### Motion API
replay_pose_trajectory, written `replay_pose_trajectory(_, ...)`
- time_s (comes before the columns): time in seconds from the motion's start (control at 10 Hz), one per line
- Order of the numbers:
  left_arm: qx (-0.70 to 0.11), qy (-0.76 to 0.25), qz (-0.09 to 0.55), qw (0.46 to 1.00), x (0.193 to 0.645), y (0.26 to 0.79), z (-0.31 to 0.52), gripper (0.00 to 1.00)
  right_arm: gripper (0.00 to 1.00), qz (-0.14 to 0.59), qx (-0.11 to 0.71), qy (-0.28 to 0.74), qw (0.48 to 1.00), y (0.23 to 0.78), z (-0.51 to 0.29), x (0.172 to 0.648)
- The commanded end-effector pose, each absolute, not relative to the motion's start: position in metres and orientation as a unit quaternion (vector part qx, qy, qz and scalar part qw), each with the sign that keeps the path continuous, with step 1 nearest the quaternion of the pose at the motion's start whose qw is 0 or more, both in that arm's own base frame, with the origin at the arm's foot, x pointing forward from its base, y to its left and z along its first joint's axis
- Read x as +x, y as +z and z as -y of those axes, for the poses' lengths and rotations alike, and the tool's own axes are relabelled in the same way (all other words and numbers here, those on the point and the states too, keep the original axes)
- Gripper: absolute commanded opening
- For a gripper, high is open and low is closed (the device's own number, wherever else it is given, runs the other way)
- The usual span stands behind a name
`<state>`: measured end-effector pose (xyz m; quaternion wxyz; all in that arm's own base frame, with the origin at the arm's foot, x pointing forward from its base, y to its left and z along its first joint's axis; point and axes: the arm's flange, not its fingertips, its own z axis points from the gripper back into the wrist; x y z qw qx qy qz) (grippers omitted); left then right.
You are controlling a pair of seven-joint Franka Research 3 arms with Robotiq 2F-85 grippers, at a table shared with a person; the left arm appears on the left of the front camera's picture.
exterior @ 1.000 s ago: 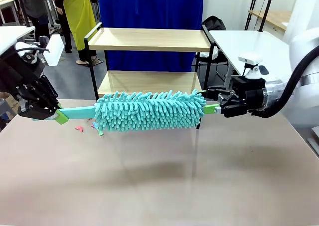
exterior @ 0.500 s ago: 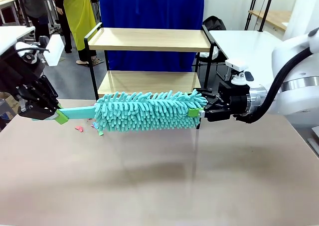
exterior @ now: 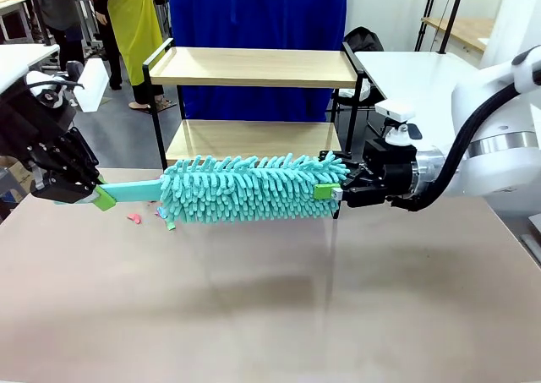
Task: Clean the shelf.
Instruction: Hand the Duster back to the human.
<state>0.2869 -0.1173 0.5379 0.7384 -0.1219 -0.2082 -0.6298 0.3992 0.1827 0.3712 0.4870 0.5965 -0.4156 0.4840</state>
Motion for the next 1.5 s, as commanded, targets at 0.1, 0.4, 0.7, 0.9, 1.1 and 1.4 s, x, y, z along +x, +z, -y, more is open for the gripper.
replay_pose_trajectory(0.1,-0.132,-0.632,0.215,0.733,0.2857,0.5405,0.1164,0.13,1.0,0.409,0.603,0.494,0.475,0.3723,-0.1897,0.4052)
replay_pose_trajectory(0.4,-0.132,-0.632,0.215,0.733,0.2857,0.5405,0.1164,0.13,0.33,0.398,0.606,0.496,0.477,0.3729,-0.1904,0.4062)
replay_pose_trajectory(0.7,-0.132,-0.632,0.215,0.733,0.2857,0.5405,0.1164,0.13,0.0,0.383,0.611,0.505,0.475,0.3733,-0.1901,0.4057)
replay_pose_trajectory(0.9,-0.132,-0.632,0.215,0.733,0.2857,0.5405,0.1164,0.13,0.0,0.38,0.61,0.513,0.469,0.3736,-0.1902,0.4057)
replay_pose_trajectory(1.1,-0.132,-0.632,0.215,0.733,0.2857,0.5405,0.1164,0.13,0.0,0.383,0.608,0.521,0.461,0.3736,-0.1905,0.4055)
replay_pose_trajectory(1.4,-0.132,-0.632,0.215,0.733,0.2857,0.5405,0.1164,0.13,0.0,0.404,0.609,0.518,0.444,0.3741,-0.1905,0.4058)
